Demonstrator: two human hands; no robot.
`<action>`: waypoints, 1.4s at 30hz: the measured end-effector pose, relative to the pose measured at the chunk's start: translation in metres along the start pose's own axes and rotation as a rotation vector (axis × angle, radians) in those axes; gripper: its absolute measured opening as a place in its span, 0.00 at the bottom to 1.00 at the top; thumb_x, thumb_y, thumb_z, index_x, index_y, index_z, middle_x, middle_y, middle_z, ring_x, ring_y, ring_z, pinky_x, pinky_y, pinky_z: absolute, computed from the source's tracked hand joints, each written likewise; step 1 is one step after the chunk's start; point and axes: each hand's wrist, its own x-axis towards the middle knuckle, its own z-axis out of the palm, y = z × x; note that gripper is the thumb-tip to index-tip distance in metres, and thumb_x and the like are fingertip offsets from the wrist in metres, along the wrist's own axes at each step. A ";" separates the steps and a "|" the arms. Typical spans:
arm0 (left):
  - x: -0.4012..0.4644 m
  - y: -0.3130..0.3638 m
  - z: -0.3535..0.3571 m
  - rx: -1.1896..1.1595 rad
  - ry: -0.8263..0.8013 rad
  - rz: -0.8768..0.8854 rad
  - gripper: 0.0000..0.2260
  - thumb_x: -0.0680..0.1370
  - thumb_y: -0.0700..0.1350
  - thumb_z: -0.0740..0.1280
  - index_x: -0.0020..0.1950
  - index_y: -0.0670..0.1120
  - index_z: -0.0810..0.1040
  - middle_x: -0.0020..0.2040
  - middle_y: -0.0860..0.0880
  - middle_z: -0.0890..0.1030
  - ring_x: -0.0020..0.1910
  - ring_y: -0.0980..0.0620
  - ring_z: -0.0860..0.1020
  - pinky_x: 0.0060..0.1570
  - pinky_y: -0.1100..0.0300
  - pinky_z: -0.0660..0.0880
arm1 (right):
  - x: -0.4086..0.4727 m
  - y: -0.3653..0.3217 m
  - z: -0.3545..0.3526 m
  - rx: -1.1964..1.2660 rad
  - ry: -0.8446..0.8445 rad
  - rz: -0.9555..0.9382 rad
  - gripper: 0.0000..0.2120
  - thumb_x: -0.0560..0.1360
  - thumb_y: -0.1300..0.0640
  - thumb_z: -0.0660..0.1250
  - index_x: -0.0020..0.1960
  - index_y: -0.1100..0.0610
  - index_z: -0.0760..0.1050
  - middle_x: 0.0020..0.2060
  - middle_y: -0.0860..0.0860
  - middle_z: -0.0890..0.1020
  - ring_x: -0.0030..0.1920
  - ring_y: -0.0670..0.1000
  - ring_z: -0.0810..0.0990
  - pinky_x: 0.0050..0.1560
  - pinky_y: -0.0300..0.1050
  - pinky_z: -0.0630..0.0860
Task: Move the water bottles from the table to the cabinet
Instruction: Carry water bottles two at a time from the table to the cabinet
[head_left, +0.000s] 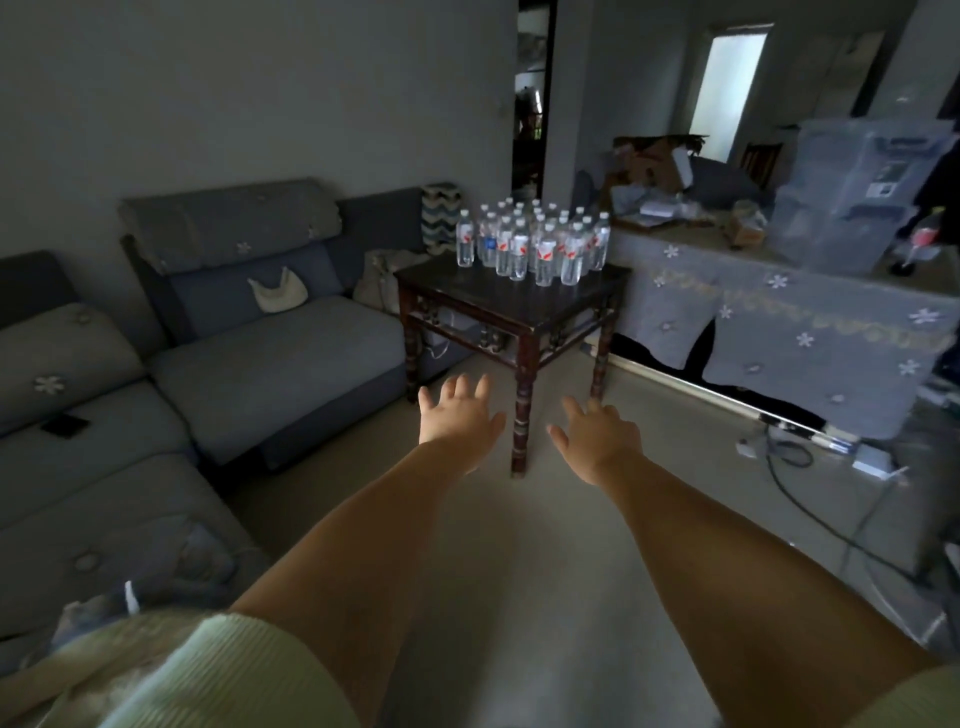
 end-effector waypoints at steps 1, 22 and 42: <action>0.006 0.000 0.002 0.003 -0.008 0.006 0.27 0.82 0.56 0.53 0.78 0.48 0.51 0.77 0.44 0.57 0.77 0.45 0.52 0.73 0.37 0.48 | 0.007 0.001 0.000 0.006 -0.007 -0.001 0.27 0.81 0.40 0.50 0.76 0.51 0.57 0.68 0.56 0.68 0.66 0.57 0.69 0.59 0.53 0.70; 0.373 -0.126 0.030 -0.020 -0.002 -0.113 0.26 0.81 0.57 0.54 0.77 0.49 0.54 0.76 0.44 0.60 0.75 0.43 0.57 0.73 0.38 0.50 | 0.402 -0.051 0.027 0.084 0.026 -0.030 0.28 0.81 0.41 0.53 0.76 0.54 0.56 0.69 0.59 0.68 0.68 0.60 0.69 0.64 0.57 0.70; 0.741 -0.216 0.105 -0.026 -0.062 -0.117 0.29 0.80 0.61 0.52 0.78 0.51 0.52 0.77 0.46 0.58 0.75 0.44 0.57 0.71 0.38 0.54 | 0.771 -0.057 0.082 0.047 -0.122 0.065 0.31 0.80 0.38 0.51 0.78 0.51 0.51 0.72 0.57 0.65 0.69 0.59 0.68 0.62 0.56 0.71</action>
